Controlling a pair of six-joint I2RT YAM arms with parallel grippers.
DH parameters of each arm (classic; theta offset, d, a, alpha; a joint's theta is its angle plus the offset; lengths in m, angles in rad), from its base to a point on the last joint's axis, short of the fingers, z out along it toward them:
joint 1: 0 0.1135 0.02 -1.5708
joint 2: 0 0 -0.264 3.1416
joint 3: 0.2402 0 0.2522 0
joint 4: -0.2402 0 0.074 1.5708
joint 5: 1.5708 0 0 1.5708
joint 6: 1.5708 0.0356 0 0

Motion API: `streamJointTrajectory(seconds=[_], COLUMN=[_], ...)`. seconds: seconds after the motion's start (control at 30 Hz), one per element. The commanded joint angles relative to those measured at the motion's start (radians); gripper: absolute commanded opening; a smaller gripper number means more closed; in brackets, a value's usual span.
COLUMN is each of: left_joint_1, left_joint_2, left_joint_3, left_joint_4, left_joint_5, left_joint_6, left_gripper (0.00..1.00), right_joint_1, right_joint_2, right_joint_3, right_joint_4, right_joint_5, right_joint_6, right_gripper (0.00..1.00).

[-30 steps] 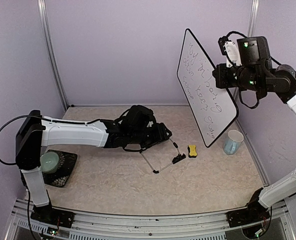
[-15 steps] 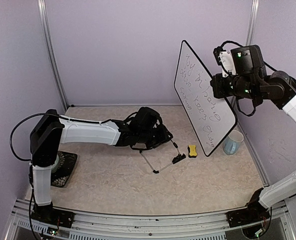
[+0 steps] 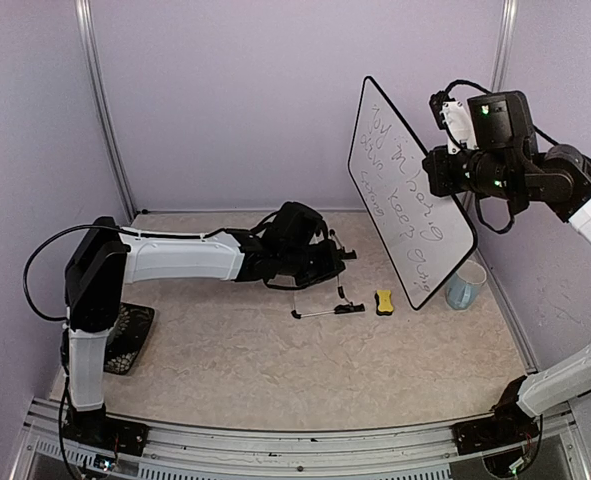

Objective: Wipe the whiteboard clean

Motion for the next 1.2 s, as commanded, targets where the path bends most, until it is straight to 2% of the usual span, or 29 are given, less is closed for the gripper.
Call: streamJointTrajectory(seconds=[0.0, 0.33, 0.43, 0.63, 0.8, 0.9, 1.0, 1.07, 1.17], left_joint_1=[-0.009, 0.011, 0.037, 0.052, 0.04, 0.039, 0.021, 0.013, -0.008], left_joint_2=[-0.072, -0.262, -0.262, -0.233, -0.241, -0.19, -0.132, -0.102, -0.121], left_joint_3=[-0.011, 0.017, 0.079, 0.145, 0.083, 0.095, 0.12, 0.147, 0.155], left_joint_4=[-0.095, -0.386, -0.5, -0.676, -0.746, -0.811, -0.855, -0.869, -0.814], left_joint_5=[0.005, 0.054, 0.117, 0.148, 0.215, 0.278, 0.267, 0.236, 0.088], left_joint_6=[0.126, 0.475, 0.585, 0.832, 1.042, 1.115, 1.167, 1.164, 1.119], left_gripper=[0.0, 0.0, 0.03, 0.06, 0.13, 0.2, 0.24, 0.25, 0.35], right_joint_1=[-0.005, -0.005, -0.004, -0.005, -0.005, -0.006, -0.004, -0.005, -0.005], right_joint_2=[-0.05, -0.07, -0.068, -0.081, -0.097, -0.099, -0.095, -0.094, -0.082], right_joint_3=[0.035, 0.03, 0.029, 0.01, -0.007, -0.009, -0.005, -0.008, 0.005], right_joint_4=[0.187, 0.191, 0.191, 0.187, 0.19, 0.191, 0.19, 0.194, 0.184], right_joint_5=[0.015, 0.011, 0.004, 0.003, 0.004, -0.011, -0.015, -0.022, -0.045], right_joint_6=[-0.014, -0.02, -0.017, -0.015, -0.009, -0.002, -0.007, -0.002, -0.007], right_gripper=[0.0, 0.0, 0.0, 0.0, 0.0, 0.0, 0.0, 0.0, 0.0])
